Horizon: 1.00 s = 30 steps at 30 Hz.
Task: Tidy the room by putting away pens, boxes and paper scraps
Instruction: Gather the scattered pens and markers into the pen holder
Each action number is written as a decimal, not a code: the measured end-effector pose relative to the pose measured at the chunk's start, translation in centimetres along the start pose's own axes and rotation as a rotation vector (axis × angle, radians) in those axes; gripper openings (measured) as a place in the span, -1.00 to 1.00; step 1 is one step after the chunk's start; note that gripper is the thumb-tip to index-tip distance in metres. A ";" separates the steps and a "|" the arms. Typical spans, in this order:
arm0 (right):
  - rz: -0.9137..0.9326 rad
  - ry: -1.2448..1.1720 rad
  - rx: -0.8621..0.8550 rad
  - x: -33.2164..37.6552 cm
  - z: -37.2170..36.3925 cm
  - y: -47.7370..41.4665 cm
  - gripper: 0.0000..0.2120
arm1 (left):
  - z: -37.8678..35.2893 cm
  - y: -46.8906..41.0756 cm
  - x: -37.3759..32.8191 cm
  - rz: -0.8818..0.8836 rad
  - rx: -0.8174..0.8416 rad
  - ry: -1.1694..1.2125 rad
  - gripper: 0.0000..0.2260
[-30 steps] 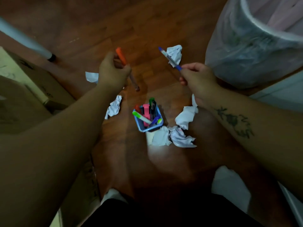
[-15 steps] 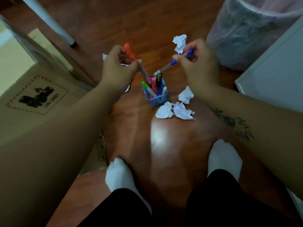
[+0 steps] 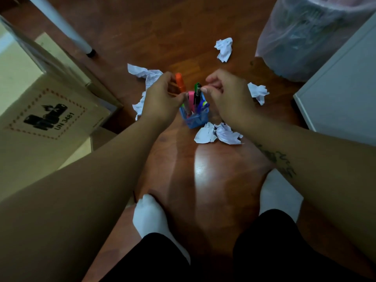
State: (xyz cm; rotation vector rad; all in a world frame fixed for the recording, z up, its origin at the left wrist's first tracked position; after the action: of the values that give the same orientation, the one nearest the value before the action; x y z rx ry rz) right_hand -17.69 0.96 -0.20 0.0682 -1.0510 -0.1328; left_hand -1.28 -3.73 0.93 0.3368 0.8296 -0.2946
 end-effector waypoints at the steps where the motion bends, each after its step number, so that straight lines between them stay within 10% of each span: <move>1: -0.011 -0.009 0.005 -0.2 -0.1 -0.2 -0.80 | 0.1 -0.2 0.0 -0.005 0.001 -0.001 -0.82; 11: -0.101 0.167 0.099 -2.9 -0.5 -3.6 -0.80 | -1.0 -2.5 3.7 0.121 0.096 0.028 -0.78; 16: -0.268 0.284 0.540 -8.2 -4.1 -4.0 -0.26 | -1.9 -2.7 6.0 0.175 0.165 -0.133 -0.67; 20: -0.209 0.198 0.672 -8.8 -6.5 -4.9 0.08 | -4.3 -2.3 7.6 0.231 0.520 -0.055 -0.33; 23: -0.120 0.130 0.651 -7.5 -6.7 -5.7 -0.02 | -4.7 -2.7 7.7 0.163 0.522 0.000 -0.23; 30: -0.067 0.029 0.592 -6.8 -5.9 -6.1 -0.52 | -4.6 -4.3 7.2 0.123 0.354 0.025 -0.79</move>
State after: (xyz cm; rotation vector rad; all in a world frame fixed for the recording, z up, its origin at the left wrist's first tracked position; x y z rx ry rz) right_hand -16.35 -4.14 -9.66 0.6386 -1.0306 0.1225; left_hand -1.37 -6.62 -8.19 0.7208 0.7766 -0.3231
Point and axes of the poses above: each hand's wrist, its own y-axis away from the middle knuckle, its own z-axis out of the back of the hand, x = y × z, the point moved 8 cm from there along -y, towards the middle knuckle, and after that the axes turned 13 degrees about x, right-handed, at the moved point
